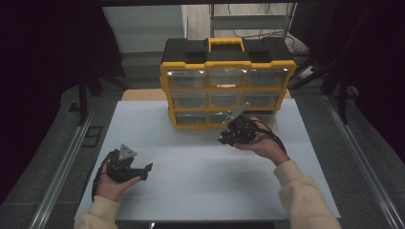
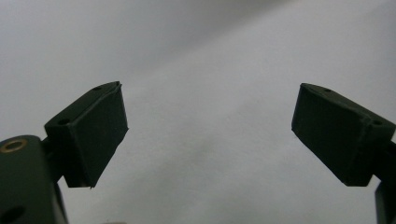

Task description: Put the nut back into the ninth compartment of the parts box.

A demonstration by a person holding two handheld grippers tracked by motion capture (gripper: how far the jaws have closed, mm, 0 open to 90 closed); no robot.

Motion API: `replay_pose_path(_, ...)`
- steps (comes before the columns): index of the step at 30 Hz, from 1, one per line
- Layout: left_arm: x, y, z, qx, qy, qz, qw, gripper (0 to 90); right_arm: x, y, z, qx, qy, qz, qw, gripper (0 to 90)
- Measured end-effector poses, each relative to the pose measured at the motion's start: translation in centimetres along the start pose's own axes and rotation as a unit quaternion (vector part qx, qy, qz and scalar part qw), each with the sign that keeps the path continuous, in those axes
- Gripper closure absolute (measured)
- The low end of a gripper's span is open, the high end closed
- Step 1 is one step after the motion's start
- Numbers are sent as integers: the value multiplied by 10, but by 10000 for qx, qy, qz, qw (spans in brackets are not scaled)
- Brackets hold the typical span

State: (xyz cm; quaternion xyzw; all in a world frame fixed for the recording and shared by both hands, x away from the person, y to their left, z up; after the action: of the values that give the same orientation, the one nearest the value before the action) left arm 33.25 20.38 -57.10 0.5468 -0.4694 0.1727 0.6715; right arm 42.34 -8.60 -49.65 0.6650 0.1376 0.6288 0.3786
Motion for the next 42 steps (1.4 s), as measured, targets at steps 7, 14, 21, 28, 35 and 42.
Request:
replay_pose_path(7,0,0,0,-1,-2,0,10000,110,-2,14,10,-130,-133,56,9998,701)
replay_pose_path(14,0,-1,0,2,-11,-8,10000,111,-5,25,22,-256,-167,77,9995,701)
replay_pose_path(21,0,-1,1,-1,-21,-21,10000,110,-8,39,34,-411,-260,122,9987,701)
replay_pose_path(28,0,-1,1,7,-7,-4,10000,110,-12,47,40,-496,-335,146,9981,701)
replay_pose_path(35,0,-1,1,10,-7,-7,10000,109,-16,54,49,-595,-331,179,9975,701)
replay_pose_path(42,0,-1,1,11,-1,-3,10000,109,-22,62,60,-739,-403,161,9963,701)
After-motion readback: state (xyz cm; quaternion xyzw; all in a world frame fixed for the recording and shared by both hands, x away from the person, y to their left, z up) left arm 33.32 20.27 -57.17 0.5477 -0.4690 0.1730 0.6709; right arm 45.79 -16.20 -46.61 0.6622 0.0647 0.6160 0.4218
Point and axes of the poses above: each handheld gripper's, and its own axes: y roughly backward along the jaws, x roughly out of its top, z roughly to its right, the point moved 10 cm from there along -y, roughly forward along the jaws, and after that the axes turned 11 degrees about z, right-handed, at the moved point
